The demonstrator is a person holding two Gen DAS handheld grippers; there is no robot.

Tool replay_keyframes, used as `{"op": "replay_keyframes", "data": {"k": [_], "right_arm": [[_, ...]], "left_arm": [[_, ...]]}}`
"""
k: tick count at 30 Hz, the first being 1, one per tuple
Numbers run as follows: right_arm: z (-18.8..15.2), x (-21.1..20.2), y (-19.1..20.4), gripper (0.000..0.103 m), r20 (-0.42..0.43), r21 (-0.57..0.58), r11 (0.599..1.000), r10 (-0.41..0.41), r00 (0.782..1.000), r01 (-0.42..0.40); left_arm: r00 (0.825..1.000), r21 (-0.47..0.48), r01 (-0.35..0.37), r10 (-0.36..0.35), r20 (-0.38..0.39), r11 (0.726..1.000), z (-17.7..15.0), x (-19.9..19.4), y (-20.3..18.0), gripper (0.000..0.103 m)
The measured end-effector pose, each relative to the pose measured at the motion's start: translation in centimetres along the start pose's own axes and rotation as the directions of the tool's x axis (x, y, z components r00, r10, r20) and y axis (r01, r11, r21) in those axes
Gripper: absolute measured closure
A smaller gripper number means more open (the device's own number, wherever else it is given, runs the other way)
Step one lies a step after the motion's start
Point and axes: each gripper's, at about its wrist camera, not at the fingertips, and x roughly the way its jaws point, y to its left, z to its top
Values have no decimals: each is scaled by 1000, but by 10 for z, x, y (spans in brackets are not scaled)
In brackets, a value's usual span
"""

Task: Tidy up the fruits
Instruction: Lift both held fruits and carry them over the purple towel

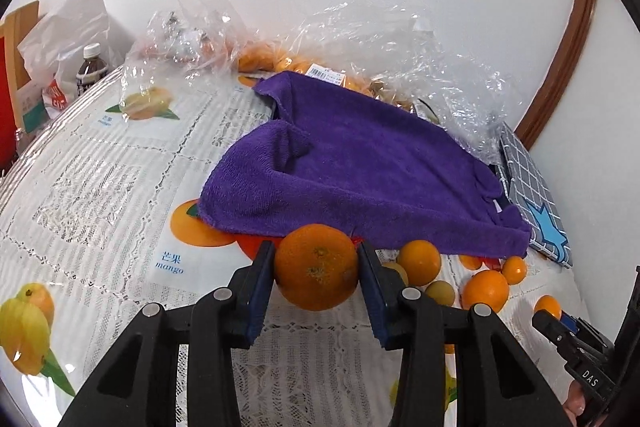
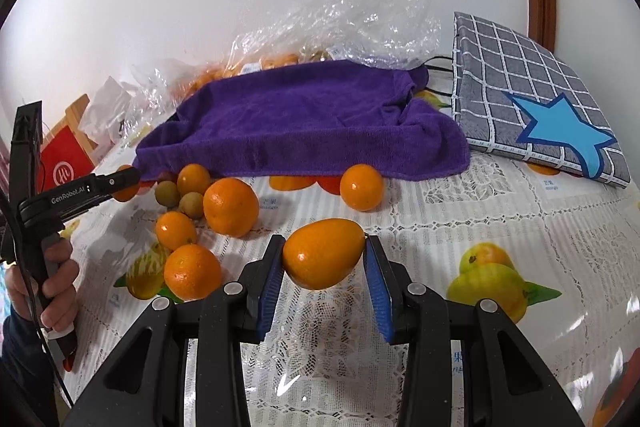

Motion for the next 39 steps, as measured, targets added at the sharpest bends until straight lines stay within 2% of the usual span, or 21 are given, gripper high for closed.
{"op": "replay_keyframes", "data": {"k": [6, 12, 17, 24, 28, 31, 34, 39], "right_arm": [[-1, -6, -1, 63, 26, 0, 1000, 11, 1000, -11], [-3, -11, -4, 63, 34, 14, 1000, -2, 999, 2], [-4, -16, -8, 63, 32, 59, 997, 57, 998, -59], [3, -26, -6, 63, 62, 39, 999, 14, 998, -17], [11, -34, -2, 63, 84, 17, 1000, -13, 996, 11], [17, -42, -2, 63, 104, 2, 1000, -26, 994, 26], [29, -47, -2, 63, 137, -17, 999, -45, 989, 48], [59, -42, -5, 63, 163, -25, 999, -39, 986, 44]], "left_arm": [[1000, 37, 8, -9, 22, 999, -2, -6, -9, 64], [999, 7, 18, -18, 40, 1000, -2, -8, -4, 64], [998, 2, 14, -14, 67, 1000, -2, -13, -4, 64], [995, -6, 13, -13, 97, 1000, -1, -18, -4, 64], [991, -29, -16, 19, 129, 999, 2, -24, 0, 64], [991, -51, 5, 1, 130, 999, 11, -31, 2, 64], [980, -30, 47, -41, 196, 998, 25, -49, -5, 64], [967, 31, 33, -39, 250, 999, 65, -63, -31, 64]]}}
